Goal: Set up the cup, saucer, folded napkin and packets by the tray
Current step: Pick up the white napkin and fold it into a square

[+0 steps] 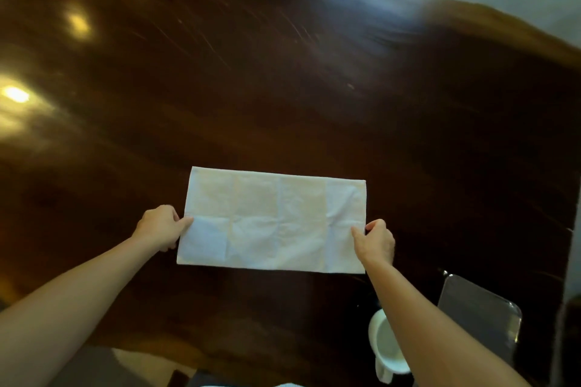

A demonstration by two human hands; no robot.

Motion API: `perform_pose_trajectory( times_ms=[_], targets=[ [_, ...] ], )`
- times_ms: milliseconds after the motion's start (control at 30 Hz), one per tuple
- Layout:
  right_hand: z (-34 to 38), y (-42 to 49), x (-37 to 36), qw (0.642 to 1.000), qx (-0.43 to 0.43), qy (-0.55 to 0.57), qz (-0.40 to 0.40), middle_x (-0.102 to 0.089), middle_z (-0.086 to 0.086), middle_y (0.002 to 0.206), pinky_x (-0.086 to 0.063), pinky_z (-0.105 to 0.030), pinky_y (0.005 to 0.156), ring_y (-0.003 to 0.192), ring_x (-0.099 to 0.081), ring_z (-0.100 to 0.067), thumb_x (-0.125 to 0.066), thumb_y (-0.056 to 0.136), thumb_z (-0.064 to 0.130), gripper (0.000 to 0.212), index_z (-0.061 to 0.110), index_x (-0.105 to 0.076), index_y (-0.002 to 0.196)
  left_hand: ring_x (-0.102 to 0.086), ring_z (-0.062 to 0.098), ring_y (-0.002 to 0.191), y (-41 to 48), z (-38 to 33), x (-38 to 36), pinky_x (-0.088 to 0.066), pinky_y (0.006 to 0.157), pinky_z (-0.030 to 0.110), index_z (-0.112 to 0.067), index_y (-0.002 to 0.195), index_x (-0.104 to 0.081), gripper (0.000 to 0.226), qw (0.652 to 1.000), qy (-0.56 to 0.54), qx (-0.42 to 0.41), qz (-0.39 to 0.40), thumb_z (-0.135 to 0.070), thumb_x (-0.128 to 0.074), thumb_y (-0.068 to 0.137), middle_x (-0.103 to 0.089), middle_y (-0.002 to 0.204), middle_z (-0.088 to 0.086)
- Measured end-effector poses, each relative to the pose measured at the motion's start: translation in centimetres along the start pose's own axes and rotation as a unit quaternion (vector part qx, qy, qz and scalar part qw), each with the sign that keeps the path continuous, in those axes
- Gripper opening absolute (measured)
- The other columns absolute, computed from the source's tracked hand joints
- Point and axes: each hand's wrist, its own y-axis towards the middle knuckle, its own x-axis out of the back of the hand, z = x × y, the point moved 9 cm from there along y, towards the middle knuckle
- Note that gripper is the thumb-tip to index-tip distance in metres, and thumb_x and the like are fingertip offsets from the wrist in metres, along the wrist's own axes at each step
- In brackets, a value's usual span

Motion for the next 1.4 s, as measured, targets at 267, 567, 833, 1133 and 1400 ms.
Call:
perform_pose_trajectory(
  times_ms=[267, 567, 833, 1133, 1400],
  targets=[
    [-3.1, -2.7, -0.5, 0.994, -0.043, -0.072, 0.065, -0.055, -0.02, 0.123, -0.059, -0.047, 0.083, 0.103, -0.061, -0.037, -0.066, 0.092, 0.022, 0.045, 0.006, -0.046, 0.127, -0.073, 0.029, 0.069, -5.1, 3.4, -3.3, -0.063, 0.061, 0.043, -0.009, 0.094, -0.054, 0.023, 0.979, -0.188, 0.063, 0.042, -0.018, -0.074, 0.089, -0.066, 0.095, 0.019],
    [-5.7, -2.9, 0.0, 0.996, -0.081, -0.013, 0.045, -0.058, -0.025, 0.122, -0.059, -0.038, 0.08, 0.097, -0.064, -0.034, -0.067, 0.089, -0.005, 0.027, -0.005, -0.061, 0.116, -0.072, 0.037, 0.094, -7.9, 5.0, -6.4, -0.062, 0.081, 0.051, -0.001, 0.105, -0.059, 0.031, 0.927, -0.357, 0.101, 0.055, 0.001, -0.078, 0.08, -0.065, 0.113, 0.025],
    [-7.4, -3.7, -0.3, 0.977, -0.121, 0.161, 0.069, -0.068, -0.02, 0.108, -0.059, -0.031, 0.072, 0.086, -0.072, -0.026, -0.076, 0.081, -0.009, 0.021, 0.01, -0.066, 0.08, -0.066, 0.04, 0.108, -8.3, 5.1, -7.6, -0.059, 0.086, 0.044, 0.002, 0.106, -0.063, 0.031, 0.869, -0.477, 0.108, 0.068, 0.013, -0.073, 0.08, -0.064, 0.122, 0.028],
    [-7.4, -2.9, 1.4, 0.97, -0.113, 0.202, 0.074, -0.071, -0.022, 0.099, -0.062, -0.031, 0.066, 0.071, -0.075, -0.024, -0.076, 0.083, -0.003, 0.008, 0.001, -0.07, 0.087, -0.072, 0.033, 0.081, -8.9, 5.6, -5.8, -0.062, 0.051, 0.033, 0.005, 0.101, -0.061, 0.028, 0.862, -0.491, 0.092, 0.087, 0.01, -0.077, 0.077, -0.069, 0.096, 0.029],
    [-7.8, -3.4, 2.8, 0.967, -0.119, 0.223, 0.042, -0.069, -0.023, 0.104, -0.059, -0.026, 0.061, 0.066, -0.073, -0.021, -0.072, 0.087, -0.005, 0.012, 0.005, -0.066, 0.084, -0.071, 0.032, 0.079, -9.4, 5.3, -6.5, -0.061, 0.052, 0.039, 0.002, 0.099, -0.06, 0.028, 0.859, -0.488, 0.127, 0.094, 0.014, -0.074, 0.078, -0.07, 0.094, 0.028]
  ],
)
